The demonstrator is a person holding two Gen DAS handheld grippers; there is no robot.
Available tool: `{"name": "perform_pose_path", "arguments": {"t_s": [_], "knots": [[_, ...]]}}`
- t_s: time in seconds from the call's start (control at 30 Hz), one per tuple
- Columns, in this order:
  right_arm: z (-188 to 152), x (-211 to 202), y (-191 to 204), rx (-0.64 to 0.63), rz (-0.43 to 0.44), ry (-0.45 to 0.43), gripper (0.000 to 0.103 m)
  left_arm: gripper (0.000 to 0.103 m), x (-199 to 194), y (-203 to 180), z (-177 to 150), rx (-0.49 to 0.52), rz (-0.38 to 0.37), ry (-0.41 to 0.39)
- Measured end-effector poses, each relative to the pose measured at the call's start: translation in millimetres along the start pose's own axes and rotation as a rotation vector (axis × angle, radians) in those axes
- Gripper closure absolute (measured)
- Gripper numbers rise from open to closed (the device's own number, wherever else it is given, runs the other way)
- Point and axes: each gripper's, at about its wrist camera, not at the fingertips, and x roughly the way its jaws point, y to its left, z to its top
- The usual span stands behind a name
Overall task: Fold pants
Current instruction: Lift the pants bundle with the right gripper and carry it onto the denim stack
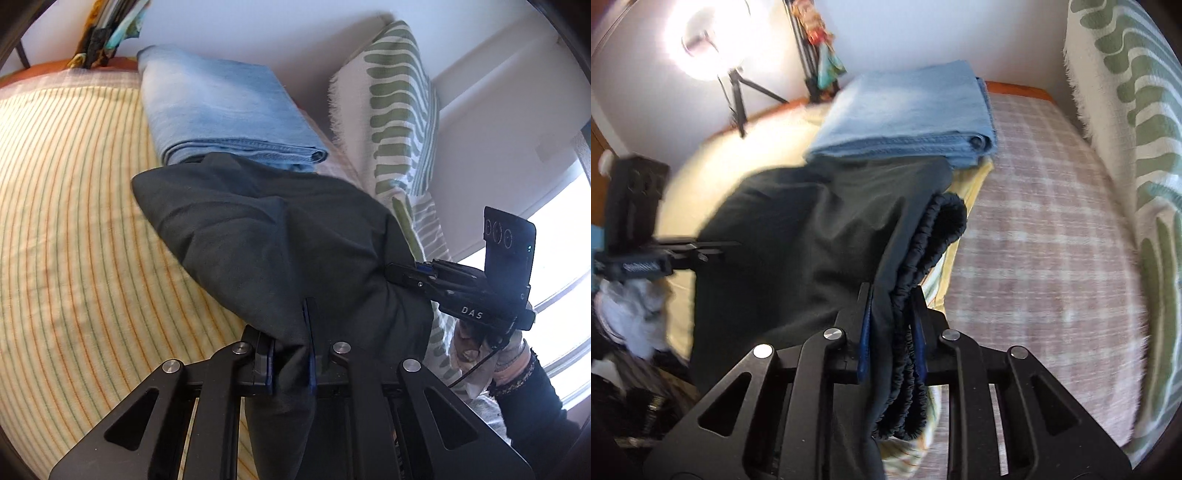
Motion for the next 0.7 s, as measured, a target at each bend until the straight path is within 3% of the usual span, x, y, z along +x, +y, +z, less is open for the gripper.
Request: {"name": "perform_pose_path", "arguments": {"t_s": [0.23, 0.33, 0.4, 0.47, 0.63, 0.7], "knots": [[3.1, 8.4, -22.9, 0.038, 0.043, -0.028, 0.076, 0.092, 0.8, -0.7, -1.1, 0.009, 0.007, 0.004], [7.5, 15.8, -26.2, 0.028, 0.053, -0.021, 0.069, 0.092, 4.3, -0.8, -0.1, 0.006, 0.005, 0.009], [10.6, 19.7, -29.3, 0.026, 0.053, -0.018, 0.054, 0.092, 6.1, 0.0, -0.3, 0.007, 0.007, 0.014], [13.9, 19.3, -31.3, 0.006, -0.012, -0.033, 0.046, 0.092, 6.8, 1.7, 0.0, 0.004, 0.008, 0.016], [17.4, 20.0, -40.8, 0.027, 0.028, -0.018, 0.046, 0.092, 7.5, 5.3, -0.7, 0.002, 0.007, 0.02], [16.9, 25.4, -47.9, 0.075, 0.093, -0.006, 0.046, 0.093, 8.4, 6.9, -1.4, -0.002, 0.003, 0.023]]}}
